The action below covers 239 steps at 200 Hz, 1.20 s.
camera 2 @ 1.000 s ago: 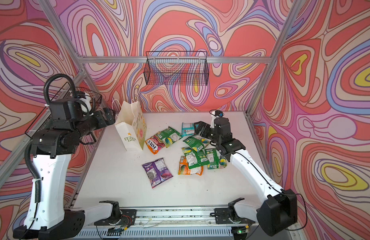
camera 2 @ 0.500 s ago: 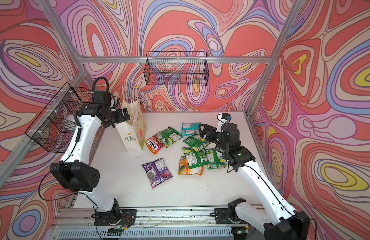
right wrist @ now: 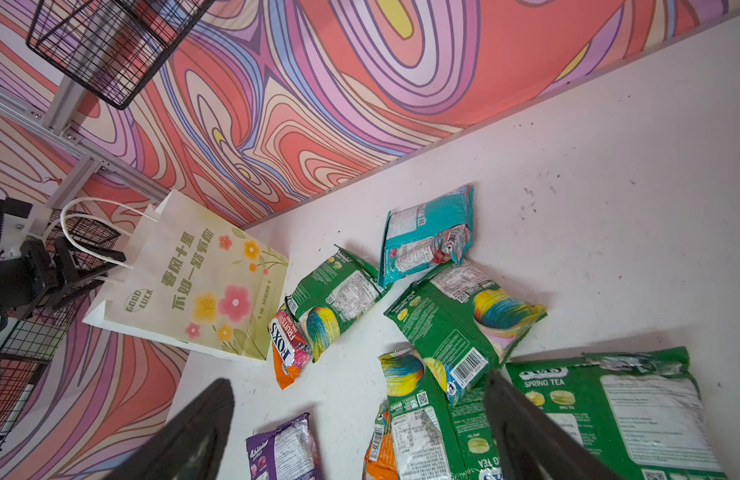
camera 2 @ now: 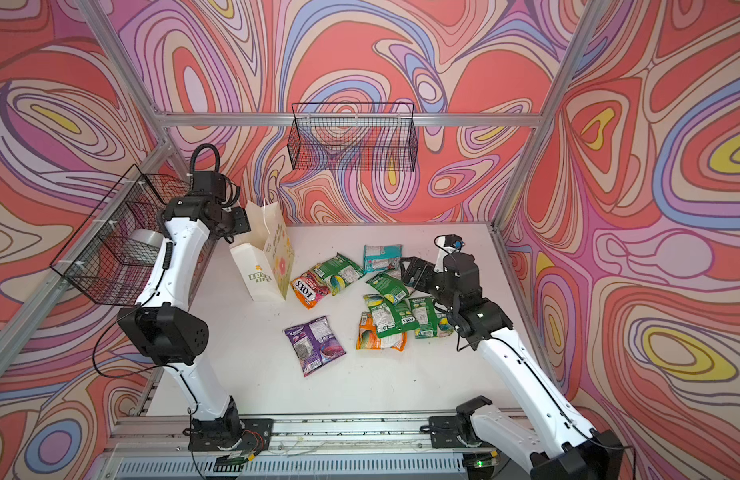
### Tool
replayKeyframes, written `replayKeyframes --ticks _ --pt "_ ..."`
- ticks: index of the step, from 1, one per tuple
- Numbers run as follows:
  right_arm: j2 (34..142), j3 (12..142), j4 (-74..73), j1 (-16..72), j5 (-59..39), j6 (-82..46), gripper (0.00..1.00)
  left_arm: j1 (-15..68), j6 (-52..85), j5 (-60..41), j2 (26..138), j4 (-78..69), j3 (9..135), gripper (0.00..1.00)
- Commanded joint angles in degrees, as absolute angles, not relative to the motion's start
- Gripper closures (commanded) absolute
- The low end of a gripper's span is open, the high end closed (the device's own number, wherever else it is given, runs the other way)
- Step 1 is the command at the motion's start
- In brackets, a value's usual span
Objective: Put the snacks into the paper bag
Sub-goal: 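Set the paper bag upright beside the snacks and hold its rim with the left gripper, then grasp a green spring tea snack bag with the right gripper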
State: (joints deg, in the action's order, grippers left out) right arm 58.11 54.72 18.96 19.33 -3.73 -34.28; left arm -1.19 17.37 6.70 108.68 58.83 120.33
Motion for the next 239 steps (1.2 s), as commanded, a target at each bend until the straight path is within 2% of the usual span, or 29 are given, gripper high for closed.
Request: replayKeyframes --ticks 1,22,41,60,82,107,149,202,239 --pt "57.17 54.22 19.73 19.68 -2.42 -34.95 0.02 -1.41 17.05 7.82 110.39 60.12 121.64 0.51" --pt "57.86 53.54 20.23 19.69 -1.83 -35.64 0.02 -1.41 17.59 7.66 110.57 60.54 121.71 0.73" --pt "59.62 53.35 21.79 19.69 -0.33 -35.79 0.02 -1.41 19.37 4.98 109.67 61.86 121.73 1.00" --pt "59.90 53.46 23.97 19.69 2.20 -35.79 0.01 -1.36 21.14 -0.26 106.28 61.90 118.87 1.00" --pt "61.90 55.48 29.15 19.69 3.39 -35.90 0.02 -0.58 23.35 -1.01 99.40 60.62 112.01 1.00" --pt "65.73 55.36 32.95 19.69 0.45 -36.53 0.02 0.00 24.43 1.91 89.51 58.15 102.59 1.00" --pt "66.90 49.50 35.57 18.16 4.70 -41.94 0.02 1.14 23.36 6.02 75.81 53.27 90.13 1.00" --pt "68.55 41.89 27.26 3.45 -1.14 -41.26 0.02 0.71 21.56 3.95 75.07 51.86 86.11 1.00" --pt "72.18 40.61 21.98 -2.88 -5.20 -38.46 0.02 0.45 20.70 3.23 72.32 48.93 80.65 1.00"
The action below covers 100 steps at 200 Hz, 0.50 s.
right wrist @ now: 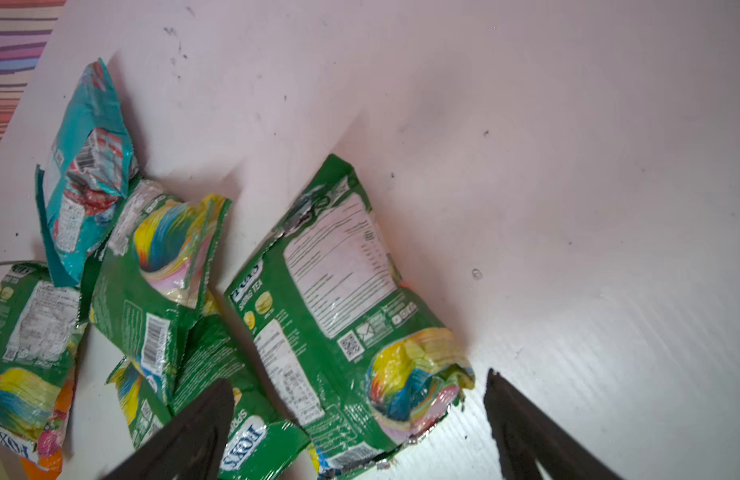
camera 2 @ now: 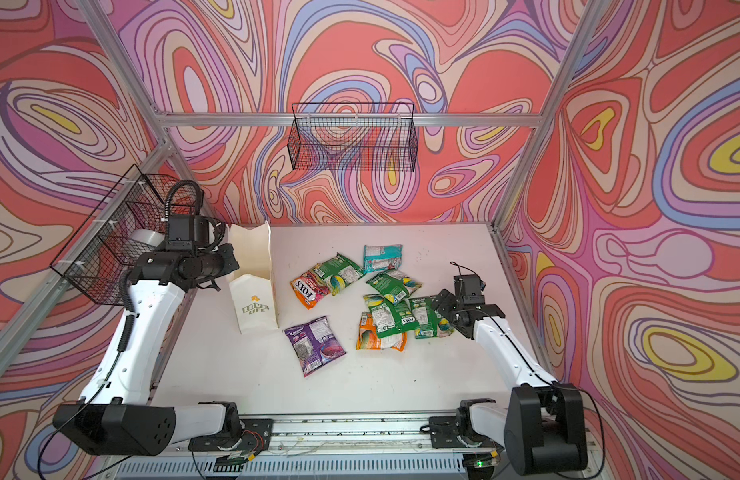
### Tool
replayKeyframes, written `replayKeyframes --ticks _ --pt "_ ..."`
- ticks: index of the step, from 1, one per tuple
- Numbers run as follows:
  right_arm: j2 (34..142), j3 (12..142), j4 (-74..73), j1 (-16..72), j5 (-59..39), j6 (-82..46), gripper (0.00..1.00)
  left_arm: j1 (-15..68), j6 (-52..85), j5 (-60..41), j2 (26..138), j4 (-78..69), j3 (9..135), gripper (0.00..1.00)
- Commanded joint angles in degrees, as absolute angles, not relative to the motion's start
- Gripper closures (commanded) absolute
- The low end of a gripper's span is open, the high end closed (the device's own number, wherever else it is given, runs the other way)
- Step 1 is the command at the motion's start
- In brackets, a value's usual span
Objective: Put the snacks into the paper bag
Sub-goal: 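Grasp a green spring tea snack bag with the right gripper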
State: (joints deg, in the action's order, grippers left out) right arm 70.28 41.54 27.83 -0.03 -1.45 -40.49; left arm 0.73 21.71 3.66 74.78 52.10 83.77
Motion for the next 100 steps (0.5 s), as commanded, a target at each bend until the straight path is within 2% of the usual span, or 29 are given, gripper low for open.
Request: replayKeyframes --ticks 1,55,100 --pt "72.30 40.61 21.84 -3.02 -5.32 -38.43 0.02 0.44 20.72 3.24 72.24 48.85 80.54 1.00" --pt "80.19 40.82 15.23 -7.07 -9.65 -35.52 0.02 -1.03 21.86 0.89 71.94 47.22 78.67 1.00" --pt "86.84 39.66 8.07 -7.12 -17.31 -37.41 0.12 -1.12 22.27 -0.74 71.72 46.30 77.63 1.00"
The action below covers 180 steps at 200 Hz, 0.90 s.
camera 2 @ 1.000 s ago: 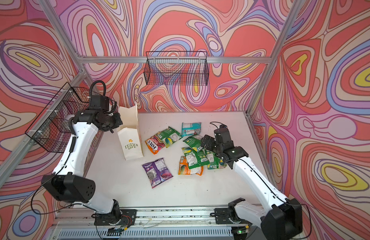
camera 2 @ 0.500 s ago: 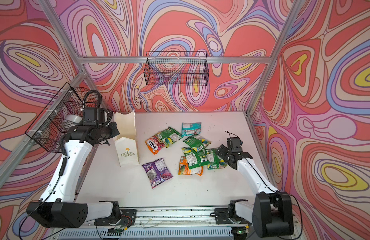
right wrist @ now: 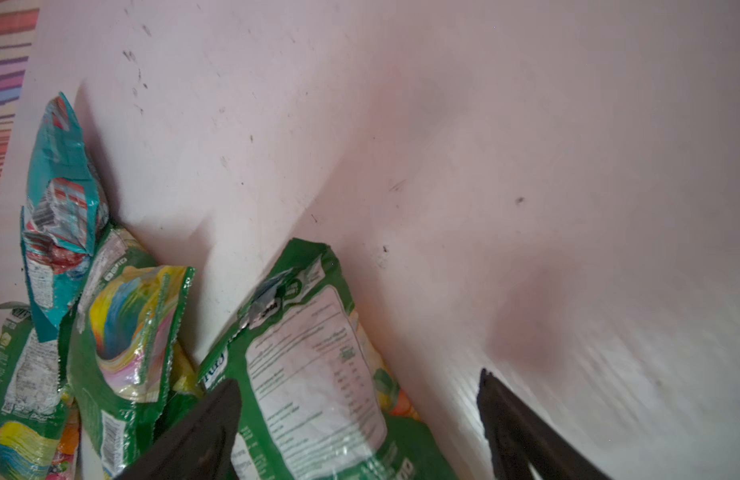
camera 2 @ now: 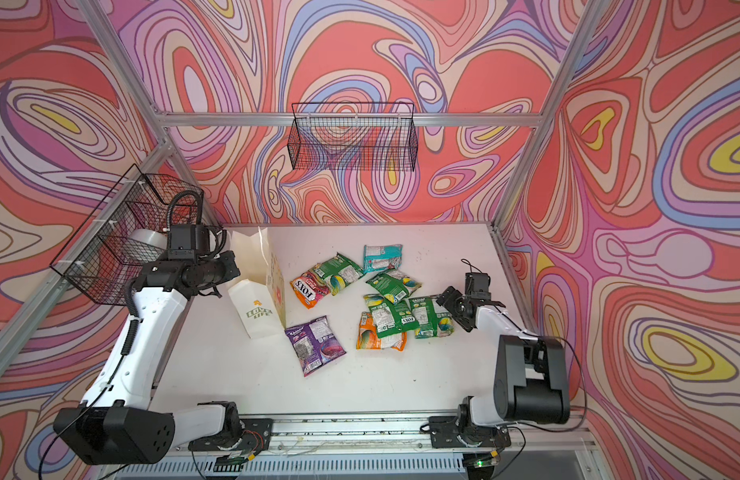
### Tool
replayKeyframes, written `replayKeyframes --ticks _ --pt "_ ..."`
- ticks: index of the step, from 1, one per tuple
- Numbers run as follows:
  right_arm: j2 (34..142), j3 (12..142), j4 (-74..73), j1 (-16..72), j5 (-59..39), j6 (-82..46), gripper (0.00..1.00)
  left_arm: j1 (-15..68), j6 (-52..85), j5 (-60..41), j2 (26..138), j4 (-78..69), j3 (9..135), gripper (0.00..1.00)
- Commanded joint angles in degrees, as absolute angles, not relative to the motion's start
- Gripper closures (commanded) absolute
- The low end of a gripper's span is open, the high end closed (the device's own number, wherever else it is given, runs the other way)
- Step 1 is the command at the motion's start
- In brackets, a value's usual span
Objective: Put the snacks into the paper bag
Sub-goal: 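Grasp a green spring tea snack bag with the right gripper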
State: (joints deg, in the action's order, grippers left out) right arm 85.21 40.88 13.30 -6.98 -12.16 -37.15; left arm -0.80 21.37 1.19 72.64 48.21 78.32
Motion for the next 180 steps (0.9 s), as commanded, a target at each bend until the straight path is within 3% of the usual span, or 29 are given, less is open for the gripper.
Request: replayKeyframes --ticks 1,81,151,180 --pt "86.92 39.65 8.08 -7.12 -17.40 -37.38 0.12 -1.13 22.30 -0.85 71.72 46.27 77.66 1.00" --pt "84.00 33.68 8.33 -6.77 -24.66 -37.86 0.27 -1.03 22.85 -2.80 71.92 45.79 77.17 1.00" --pt "81.38 34.09 6.67 -6.51 -26.68 -39.09 0.78 -1.14 23.01 -4.09 71.99 45.26 76.82 1.00" --pt "76.90 36.01 11.14 -6.24 -25.41 -39.90 0.93 -1.14 23.06 -5.47 71.89 44.51 76.48 0.99"
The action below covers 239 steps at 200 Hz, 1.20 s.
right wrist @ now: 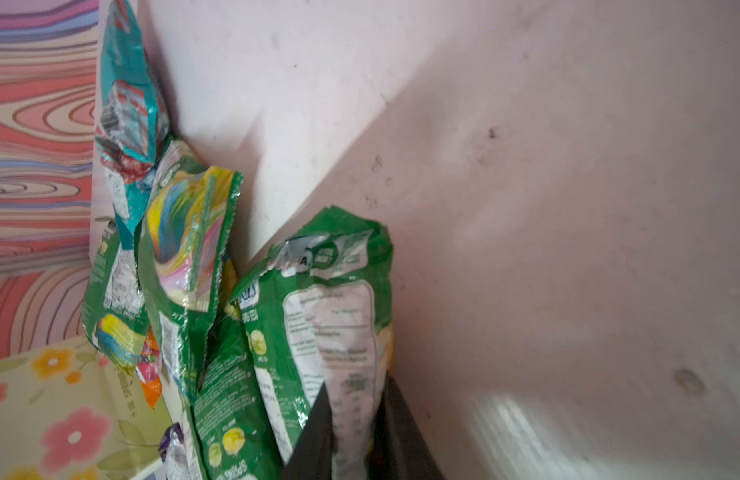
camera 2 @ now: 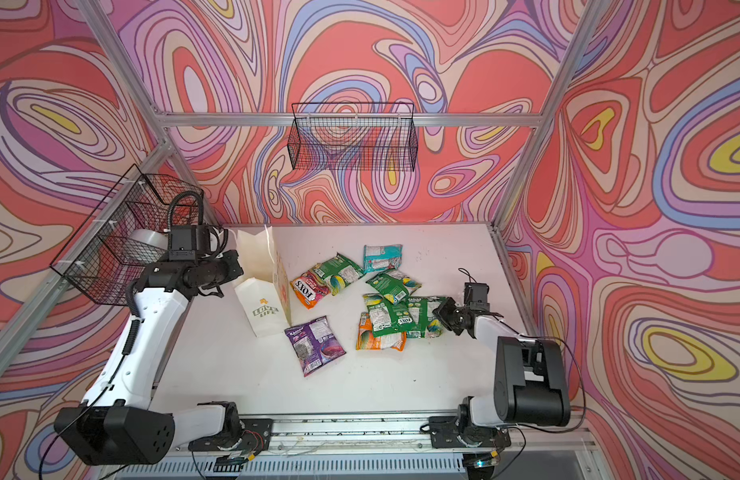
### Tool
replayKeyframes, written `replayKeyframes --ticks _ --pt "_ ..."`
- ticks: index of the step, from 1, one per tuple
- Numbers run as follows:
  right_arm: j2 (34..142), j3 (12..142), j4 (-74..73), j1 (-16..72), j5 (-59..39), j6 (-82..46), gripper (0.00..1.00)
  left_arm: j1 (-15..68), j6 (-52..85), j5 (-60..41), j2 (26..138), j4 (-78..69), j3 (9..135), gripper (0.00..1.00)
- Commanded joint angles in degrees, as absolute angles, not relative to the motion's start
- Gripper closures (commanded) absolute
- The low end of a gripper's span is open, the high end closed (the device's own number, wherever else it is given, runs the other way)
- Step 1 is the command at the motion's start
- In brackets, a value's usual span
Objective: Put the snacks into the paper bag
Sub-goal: 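Grasp a green spring tea snack bag with the right gripper, then carry the green snack bag over the paper bag and release it inside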
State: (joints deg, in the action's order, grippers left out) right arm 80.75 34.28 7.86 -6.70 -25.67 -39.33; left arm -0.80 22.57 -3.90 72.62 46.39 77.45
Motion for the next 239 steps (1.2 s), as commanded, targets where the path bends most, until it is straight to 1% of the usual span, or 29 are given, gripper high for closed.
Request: replayKeyframes --ticks 1,23,54,92,108,126,155,184,216,239 --pt "76.68 36.07 11.37 -6.24 -25.28 -39.90 0.93 -1.14 23.04 -5.50 71.89 44.54 76.47 0.99" --pt "72.16 37.94 15.49 -6.24 -23.08 -40.39 1.00 -1.14 23.06 -5.36 71.82 44.73 76.55 0.99" --pt "66.35 42.51 20.71 -6.02 -20.71 -40.96 1.00 -1.14 23.37 -5.35 71.37 44.56 76.38 1.00" --pt "62.23 50.34 26.80 -4.75 -18.96 -41.21 1.00 -1.14 24.21 -5.53 71.32 44.74 76.55 1.00" --pt "61.64 55.55 28.89 -4.07 -18.85 -41.67 1.00 -1.14 24.50 -5.71 71.11 44.76 76.63 1.00" --pt "62.17 62.61 30.60 -0.53 -16.18 -40.90 1.00 -1.14 24.39 -6.00 70.81 44.74 76.55 1.00" --pt "67.81 75.15 31.72 9.00 -13.09 -39.90 1.00 -1.12 23.94 -6.10 70.23 44.30 76.23 1.00" --pt "74.79 86.45 29.07 18.86 -9.76 -39.22 1.00 -1.12 23.95 -6.92 70.84 44.33 76.29 1.00" --pt "84.11 99.10 25.91 27.75 -10.76 -38.38 1.00 -1.14 23.99 -7.27 71.19 44.21 76.20 1.00" --pt "91.37 109.72 26.45 33.36 -10.53 -36.42 1.00 -1.14 23.96 -7.16 71.37 44.12 76.11 1.00"
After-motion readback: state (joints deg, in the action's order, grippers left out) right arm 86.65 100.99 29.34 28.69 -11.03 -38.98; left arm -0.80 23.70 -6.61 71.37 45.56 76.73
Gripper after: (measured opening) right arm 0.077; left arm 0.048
